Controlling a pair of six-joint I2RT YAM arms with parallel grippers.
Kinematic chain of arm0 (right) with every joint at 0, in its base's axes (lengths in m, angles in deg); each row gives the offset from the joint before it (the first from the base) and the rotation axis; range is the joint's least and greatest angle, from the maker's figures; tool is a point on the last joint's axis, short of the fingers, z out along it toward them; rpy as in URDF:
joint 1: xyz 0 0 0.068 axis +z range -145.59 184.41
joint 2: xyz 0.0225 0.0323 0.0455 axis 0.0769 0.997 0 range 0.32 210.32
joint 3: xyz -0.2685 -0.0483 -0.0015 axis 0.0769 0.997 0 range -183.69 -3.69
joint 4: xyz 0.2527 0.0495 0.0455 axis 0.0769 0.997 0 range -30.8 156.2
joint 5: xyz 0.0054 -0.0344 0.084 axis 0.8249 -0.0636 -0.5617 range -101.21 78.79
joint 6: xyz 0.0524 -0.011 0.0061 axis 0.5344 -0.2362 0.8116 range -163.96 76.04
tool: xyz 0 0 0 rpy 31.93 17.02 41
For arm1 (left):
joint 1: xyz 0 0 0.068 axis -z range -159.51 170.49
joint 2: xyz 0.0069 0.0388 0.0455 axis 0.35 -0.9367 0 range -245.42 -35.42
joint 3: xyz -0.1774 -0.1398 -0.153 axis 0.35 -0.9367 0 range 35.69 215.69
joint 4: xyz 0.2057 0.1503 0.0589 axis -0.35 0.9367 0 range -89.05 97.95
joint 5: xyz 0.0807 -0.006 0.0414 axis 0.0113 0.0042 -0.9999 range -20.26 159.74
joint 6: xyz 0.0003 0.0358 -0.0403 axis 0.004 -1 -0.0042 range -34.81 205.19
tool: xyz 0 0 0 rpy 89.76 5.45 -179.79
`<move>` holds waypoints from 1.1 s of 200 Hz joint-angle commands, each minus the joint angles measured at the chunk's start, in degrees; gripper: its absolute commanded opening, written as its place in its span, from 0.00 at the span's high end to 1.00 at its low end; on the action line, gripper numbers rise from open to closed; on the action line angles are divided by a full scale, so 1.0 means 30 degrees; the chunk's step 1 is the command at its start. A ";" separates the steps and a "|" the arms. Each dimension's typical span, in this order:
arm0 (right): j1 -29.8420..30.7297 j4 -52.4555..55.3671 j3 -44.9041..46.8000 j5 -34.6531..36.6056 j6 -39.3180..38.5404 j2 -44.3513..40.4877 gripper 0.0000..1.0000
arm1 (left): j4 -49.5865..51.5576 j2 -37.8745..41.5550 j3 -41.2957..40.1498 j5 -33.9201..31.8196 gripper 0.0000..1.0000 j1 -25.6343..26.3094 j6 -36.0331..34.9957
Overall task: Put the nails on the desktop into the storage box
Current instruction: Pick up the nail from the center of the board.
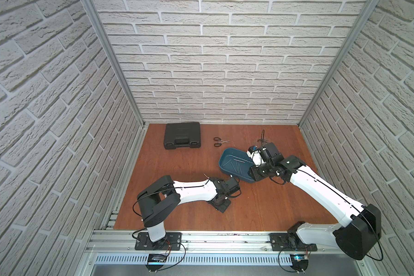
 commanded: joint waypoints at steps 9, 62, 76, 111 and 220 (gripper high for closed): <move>0.0162 -0.0456 0.0273 0.0174 0.0214 -0.0492 0.63 | -0.0051 0.0045 -0.0456 0.0253 1.00 0.0166 -0.0003; 0.0162 -0.0723 0.0295 0.0182 0.0234 -0.0436 0.63 | 0.0494 0.0584 -0.0112 -0.0211 1.00 0.0174 -0.0089; 0.0154 -0.0780 0.0273 0.0187 0.0239 -0.0401 0.63 | 0.0598 0.0698 -0.0082 -0.0324 1.00 0.0183 -0.0077; 0.0140 -0.0928 0.0273 0.0174 0.0245 -0.0364 0.63 | 0.0950 0.0937 0.0076 -0.0548 1.00 0.0168 -0.0121; 0.0026 -0.1186 0.0361 0.0364 0.0682 -0.0232 0.63 | 0.1897 0.1752 0.0944 -0.1398 1.00 -0.0088 -0.0523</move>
